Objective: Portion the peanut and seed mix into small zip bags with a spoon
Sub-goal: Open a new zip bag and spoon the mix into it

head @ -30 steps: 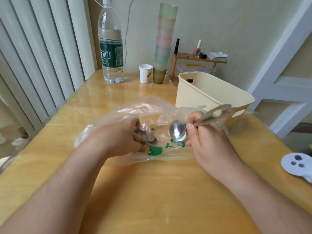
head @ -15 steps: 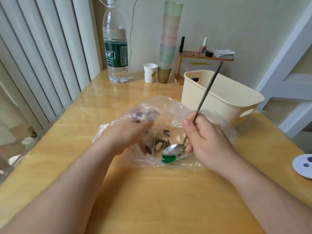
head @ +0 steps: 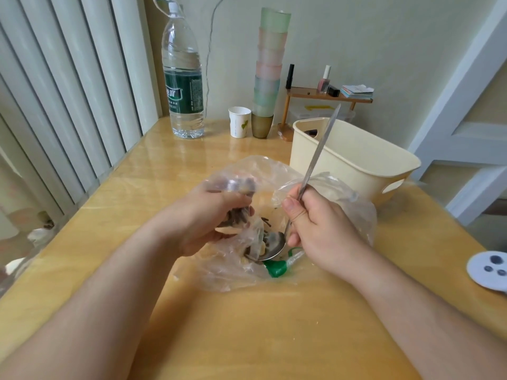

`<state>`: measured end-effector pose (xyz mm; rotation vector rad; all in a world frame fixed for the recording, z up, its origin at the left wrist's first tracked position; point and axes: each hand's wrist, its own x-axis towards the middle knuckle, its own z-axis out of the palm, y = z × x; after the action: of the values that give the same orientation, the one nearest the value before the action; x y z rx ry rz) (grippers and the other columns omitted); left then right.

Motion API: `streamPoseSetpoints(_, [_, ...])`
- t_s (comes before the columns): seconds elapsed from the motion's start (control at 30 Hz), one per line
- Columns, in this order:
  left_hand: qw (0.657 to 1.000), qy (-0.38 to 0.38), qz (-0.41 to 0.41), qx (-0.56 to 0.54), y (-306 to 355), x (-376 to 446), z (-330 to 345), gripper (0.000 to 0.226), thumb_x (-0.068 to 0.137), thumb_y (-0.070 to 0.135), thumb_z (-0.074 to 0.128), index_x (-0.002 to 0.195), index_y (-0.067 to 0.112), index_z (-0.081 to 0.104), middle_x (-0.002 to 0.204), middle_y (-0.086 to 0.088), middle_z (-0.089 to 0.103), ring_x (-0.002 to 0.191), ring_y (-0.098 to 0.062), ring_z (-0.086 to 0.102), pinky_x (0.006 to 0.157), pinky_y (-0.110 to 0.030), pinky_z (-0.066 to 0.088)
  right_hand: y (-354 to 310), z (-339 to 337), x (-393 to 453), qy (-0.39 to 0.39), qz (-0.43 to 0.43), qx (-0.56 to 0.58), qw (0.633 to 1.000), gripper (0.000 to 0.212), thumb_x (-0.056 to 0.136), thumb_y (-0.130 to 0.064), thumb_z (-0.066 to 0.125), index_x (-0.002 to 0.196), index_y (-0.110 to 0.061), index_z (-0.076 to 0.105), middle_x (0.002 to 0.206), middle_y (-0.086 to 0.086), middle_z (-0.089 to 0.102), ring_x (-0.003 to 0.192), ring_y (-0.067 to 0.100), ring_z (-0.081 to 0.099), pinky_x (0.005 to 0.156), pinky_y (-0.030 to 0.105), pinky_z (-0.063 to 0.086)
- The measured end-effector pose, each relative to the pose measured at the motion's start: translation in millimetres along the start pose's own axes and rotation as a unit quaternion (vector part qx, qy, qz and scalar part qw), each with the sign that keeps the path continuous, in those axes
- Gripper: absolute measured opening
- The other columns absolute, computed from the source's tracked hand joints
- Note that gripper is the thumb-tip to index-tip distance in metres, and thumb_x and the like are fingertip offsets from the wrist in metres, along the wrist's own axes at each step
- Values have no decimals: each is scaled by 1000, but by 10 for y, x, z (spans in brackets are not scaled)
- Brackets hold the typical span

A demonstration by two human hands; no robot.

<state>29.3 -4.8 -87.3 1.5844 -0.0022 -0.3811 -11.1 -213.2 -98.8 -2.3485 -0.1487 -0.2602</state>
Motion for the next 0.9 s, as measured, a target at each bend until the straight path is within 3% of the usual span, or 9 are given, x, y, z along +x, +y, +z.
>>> streamPoseSetpoints(0.1, [997,50,53,-33,33,20,-14,9,99,11,66,108,9,70,77,-5,73,72,-20,68,68,-35,60,-14,0,-14,3,3,8,1000,22,107,-45,44,95,-28,51,68,-1,69,60,3,68,75,36,56])
streamPoseSetpoints(0.2, [976,130,164,51,41,42,-69,13,96,5,64,102,16,68,72,-3,68,69,-18,65,70,-35,60,2,14,-12,13,2,12,1000,20,107,-43,45,95,-29,51,67,-3,68,59,6,69,75,40,59])
streamPoseSetpoints(0.27, [968,137,194,78,36,23,-55,16,95,4,63,104,17,67,73,-6,68,69,-18,65,70,-34,60,21,32,-8,16,2,20,1000,18,106,-46,45,95,-33,50,67,-5,68,60,8,70,75,44,60])
streamPoseSetpoints(0.4, [984,90,122,94,-99,55,30,17,93,19,74,107,28,68,89,-9,78,83,-26,77,80,-47,66,51,44,-15,20,17,32,999,18,105,-51,43,94,-39,51,68,-4,72,65,8,72,77,48,61])
streamPoseSetpoints(0.5, [960,109,102,235,-172,97,42,7,92,33,69,99,32,66,77,3,76,79,-20,74,80,-41,62,35,19,-44,27,24,40,999,18,106,-46,45,95,-34,53,69,-1,71,63,7,72,80,47,60])
streamPoseSetpoints(0.6, [925,141,91,340,-143,60,71,15,96,38,58,92,25,62,78,3,71,81,-20,66,71,-33,52,-25,-70,-87,23,20,41,999,19,107,-41,47,93,-30,53,69,0,71,63,7,72,82,46,60])
streamPoseSetpoints(0.8, [899,145,53,410,-155,63,92,28,95,44,51,88,21,64,85,-1,74,90,-26,67,83,-34,56,-60,-225,-74,23,29,-54,998,28,106,-49,44,89,-28,53,62,-5,71,62,-1,67,78,33,53])
streamPoseSetpoints(0.9, [907,119,73,397,-196,79,137,15,93,37,57,88,23,60,80,3,70,82,-24,67,75,-34,55,-7,-213,-68,30,39,-62,997,30,105,-51,42,88,-28,52,60,-4,71,62,0,66,79,34,52])
